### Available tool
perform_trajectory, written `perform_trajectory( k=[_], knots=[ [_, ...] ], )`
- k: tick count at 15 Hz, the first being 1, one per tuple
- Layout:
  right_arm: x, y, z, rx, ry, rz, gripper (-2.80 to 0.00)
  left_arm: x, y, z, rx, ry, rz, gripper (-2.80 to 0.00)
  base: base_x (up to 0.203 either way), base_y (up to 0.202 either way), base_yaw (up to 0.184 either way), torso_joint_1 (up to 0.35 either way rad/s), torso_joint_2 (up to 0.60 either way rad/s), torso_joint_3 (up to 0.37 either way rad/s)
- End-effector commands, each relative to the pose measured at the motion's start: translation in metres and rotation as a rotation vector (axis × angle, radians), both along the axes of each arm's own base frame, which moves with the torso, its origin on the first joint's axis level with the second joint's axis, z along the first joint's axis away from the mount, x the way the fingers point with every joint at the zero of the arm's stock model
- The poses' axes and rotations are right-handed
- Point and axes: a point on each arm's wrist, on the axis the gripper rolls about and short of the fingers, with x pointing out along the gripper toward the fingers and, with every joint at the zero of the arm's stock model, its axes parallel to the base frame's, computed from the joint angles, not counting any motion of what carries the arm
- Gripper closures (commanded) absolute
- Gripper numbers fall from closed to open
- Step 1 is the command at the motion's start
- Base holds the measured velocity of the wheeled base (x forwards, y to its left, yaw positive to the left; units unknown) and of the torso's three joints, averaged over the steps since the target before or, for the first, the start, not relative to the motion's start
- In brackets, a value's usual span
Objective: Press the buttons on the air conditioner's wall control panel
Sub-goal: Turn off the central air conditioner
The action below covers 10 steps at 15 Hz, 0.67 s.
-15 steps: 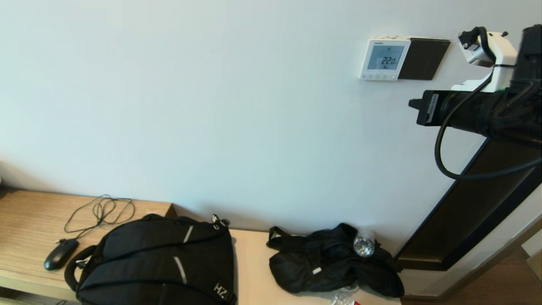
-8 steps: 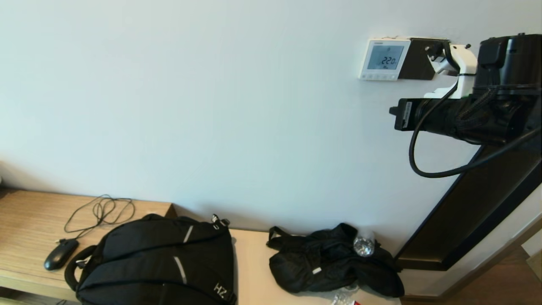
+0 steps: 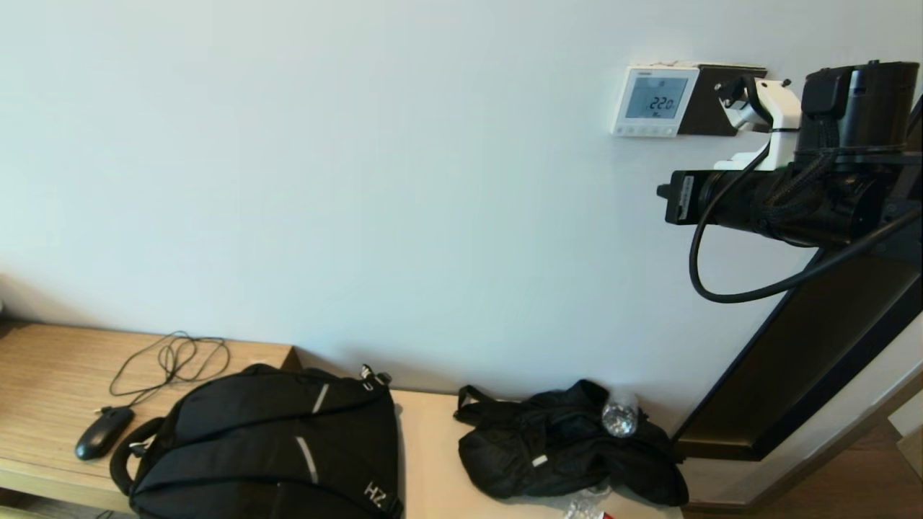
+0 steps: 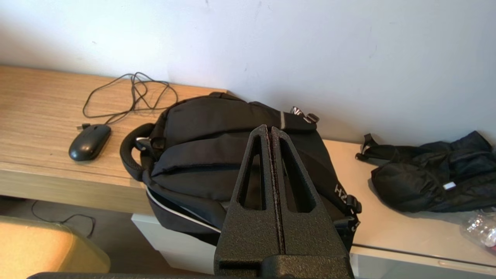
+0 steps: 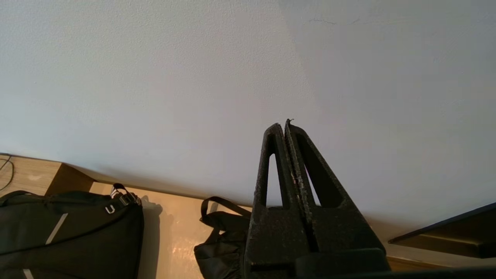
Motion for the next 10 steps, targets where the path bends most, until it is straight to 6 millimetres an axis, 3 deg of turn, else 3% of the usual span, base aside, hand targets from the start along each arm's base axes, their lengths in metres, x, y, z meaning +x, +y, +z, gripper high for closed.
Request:
perform_trajectory(
  k=[1, 10],
  knots=[
    [-0.001, 0.000, 0.003, 0.003, -0.010, 0.000, 0.00, 0.000, 0.000, 0.000, -0.001, 0.000, 0.002, 0.00, 0.000, 0.000, 0.000, 0.000, 0.00, 0.000],
    [0.023, 0.010, 0.001, 0.013, -0.094, -0.068, 0.00, 0.000, 0.000, 0.000, -0.001, 0.000, 0.001, 0.00, 0.000, 0.000, 0.000, 0.000, 0.00, 0.000]
  ],
)
